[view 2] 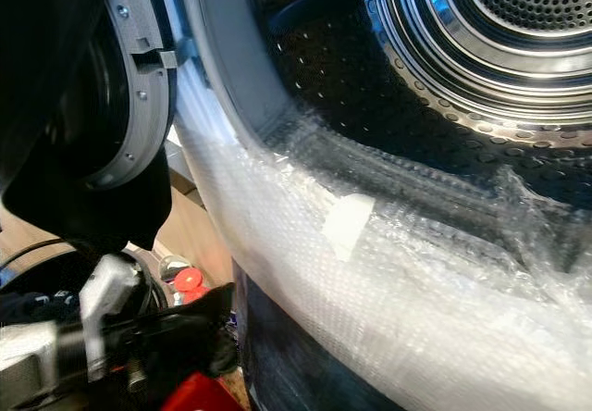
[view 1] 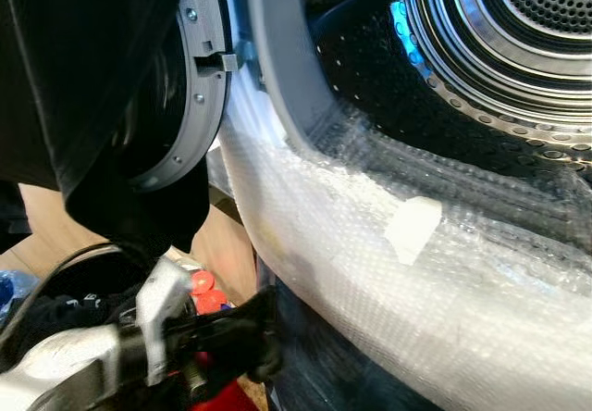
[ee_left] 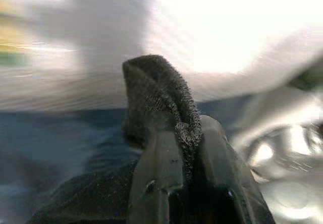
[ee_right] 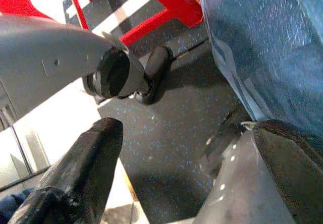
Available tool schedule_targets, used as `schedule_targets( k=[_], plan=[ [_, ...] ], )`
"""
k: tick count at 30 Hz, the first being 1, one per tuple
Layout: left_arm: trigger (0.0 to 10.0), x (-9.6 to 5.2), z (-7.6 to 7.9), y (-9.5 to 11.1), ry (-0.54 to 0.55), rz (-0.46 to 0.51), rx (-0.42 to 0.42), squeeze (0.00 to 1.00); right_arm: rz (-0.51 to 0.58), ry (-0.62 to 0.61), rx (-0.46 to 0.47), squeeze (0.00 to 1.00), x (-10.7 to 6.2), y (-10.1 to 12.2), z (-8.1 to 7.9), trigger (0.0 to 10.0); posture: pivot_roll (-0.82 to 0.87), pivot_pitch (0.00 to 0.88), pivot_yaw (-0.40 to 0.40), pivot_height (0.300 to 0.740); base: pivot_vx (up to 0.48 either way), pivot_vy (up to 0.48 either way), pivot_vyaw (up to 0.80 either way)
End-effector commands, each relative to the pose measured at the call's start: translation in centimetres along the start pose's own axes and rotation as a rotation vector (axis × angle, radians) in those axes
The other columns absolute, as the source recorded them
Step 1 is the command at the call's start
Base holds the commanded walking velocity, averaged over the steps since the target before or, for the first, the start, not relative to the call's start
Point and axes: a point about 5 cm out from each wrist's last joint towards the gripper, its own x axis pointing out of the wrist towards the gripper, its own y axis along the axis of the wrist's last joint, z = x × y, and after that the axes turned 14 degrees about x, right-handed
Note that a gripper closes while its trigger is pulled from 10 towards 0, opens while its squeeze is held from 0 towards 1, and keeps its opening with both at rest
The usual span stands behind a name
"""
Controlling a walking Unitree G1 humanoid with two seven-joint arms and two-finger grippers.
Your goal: Clothes washing
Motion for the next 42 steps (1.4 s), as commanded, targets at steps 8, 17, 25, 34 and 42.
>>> schedule_targets(
  k=[8, 17, 25, 34, 42],
  plan=[
    [0.0, 1.3, -0.3, -5.8, -0.041, -0.227, -0.049, 0.00, 0.009, -0.009, 0.002, 0.00, -0.2, -0.2, 0.6, 10.0, 0.09, 0.016, 0.048, 0.740, 0.000, 0.000, 0.00],
    [0.0, 1.3, -0.9, -8.5, 0.008, -0.305, -0.043, 0.00, 0.059, 0.104, -0.115, 0.00, -1.6, 1.4, 2.3, 10.0, 0.06, 0.024, 0.037, 0.740, 0.000, 0.000, 0.00],
    [0.0, 2.9, -0.1, -9.3, -0.058, -0.300, -0.039, 0.00, 0.051, 0.354, -0.184, 0.12, -3.5, 1.7, 3.4, 10.0, 0.04, 0.028, 0.020, 0.740, 0.000, 0.000, 0.00],
    [0.0, 3.9, 0.0, -9.3, -0.071, -0.288, -0.026, 0.00, 0.098, 0.553, -0.195, 1.00, -4.6, 2.0, 2.9, 10.0, 0.03, 0.031, 0.016, 0.740, 0.000, 0.000, 0.00],
    [0.0, 7.3, 0.5, -8.6, -0.142, -0.238, -0.007, 0.00, 0.182, 0.569, -0.218, 1.00, -4.7, 4.0, 1.5, 10.0, 0.00, 0.028, 0.010, 0.740, 0.000, 0.000, 0.00]
  ],
)
